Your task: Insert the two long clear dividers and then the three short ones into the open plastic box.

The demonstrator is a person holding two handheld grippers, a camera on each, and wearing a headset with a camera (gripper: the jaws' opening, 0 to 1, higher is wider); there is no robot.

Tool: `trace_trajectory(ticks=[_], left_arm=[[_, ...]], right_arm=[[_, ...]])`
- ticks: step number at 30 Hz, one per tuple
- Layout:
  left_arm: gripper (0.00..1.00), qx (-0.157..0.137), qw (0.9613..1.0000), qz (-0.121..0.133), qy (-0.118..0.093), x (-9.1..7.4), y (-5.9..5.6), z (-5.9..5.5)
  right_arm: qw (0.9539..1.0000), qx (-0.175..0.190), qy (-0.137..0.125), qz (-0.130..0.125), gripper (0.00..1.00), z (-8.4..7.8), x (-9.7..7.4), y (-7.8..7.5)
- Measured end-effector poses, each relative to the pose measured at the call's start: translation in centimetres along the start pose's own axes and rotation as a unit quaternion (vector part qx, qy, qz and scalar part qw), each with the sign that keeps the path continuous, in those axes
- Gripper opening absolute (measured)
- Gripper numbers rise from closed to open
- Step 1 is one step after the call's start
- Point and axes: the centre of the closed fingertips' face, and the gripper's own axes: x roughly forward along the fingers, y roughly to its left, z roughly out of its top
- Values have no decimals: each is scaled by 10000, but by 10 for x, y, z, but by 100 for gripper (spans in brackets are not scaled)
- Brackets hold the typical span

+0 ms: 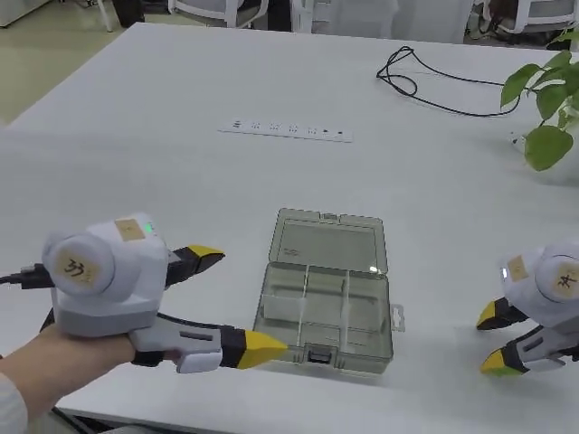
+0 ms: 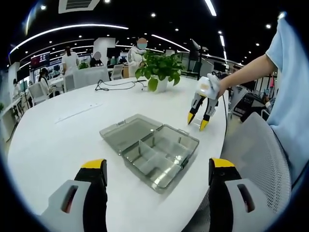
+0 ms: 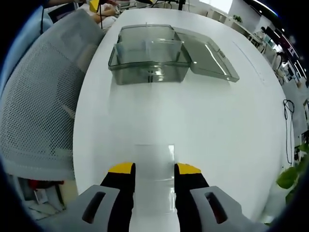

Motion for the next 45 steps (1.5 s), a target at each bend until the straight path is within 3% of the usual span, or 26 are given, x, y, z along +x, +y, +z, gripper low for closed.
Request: trace_trajectory(ticks=[8,15,20,28,32,33,37,42,43,45], left_arm=[[88,-78,9999,-76,-30,4,-5,0],[88,-223,9996,-156,-59,12,-10,-2],[87,-374,9991,-205,-63,18,-14,-3],[85,-681,9971,-293,-187,29,-17,6],[77,-1147,9923,-292,-366,34,-15,18],[74,-1173,9919,-302,-389,36,-14,21],[68,-1365,9895,-320,-337,42,-17,26],[59,-1888,9799,-527,-376,54,-24,35],[56,-1935,9788,-564,-371,56,-25,37],[50,-2112,9744,-659,-400,60,-29,40]], right_arm=[[9998,53,-41,-167,32,3,-2,1],[9991,-15,-229,-360,32,17,-11,-1],[9972,-133,-461,-581,32,37,-22,-5],[9908,-472,-886,-903,32,82,-44,-6],[9839,-892,-975,-1201,32,104,-52,-9],[9843,-866,-979,-1190,32,108,-52,-6],[9793,-1042,-1102,-1338,32,126,-57,-7],[9707,-1391,-1188,-1558,32,150,-64,-5],[9671,-1526,-1212,-1635,32,155,-66,-5],[9660,-1564,-1199,-1674,32,161,-65,-3]])
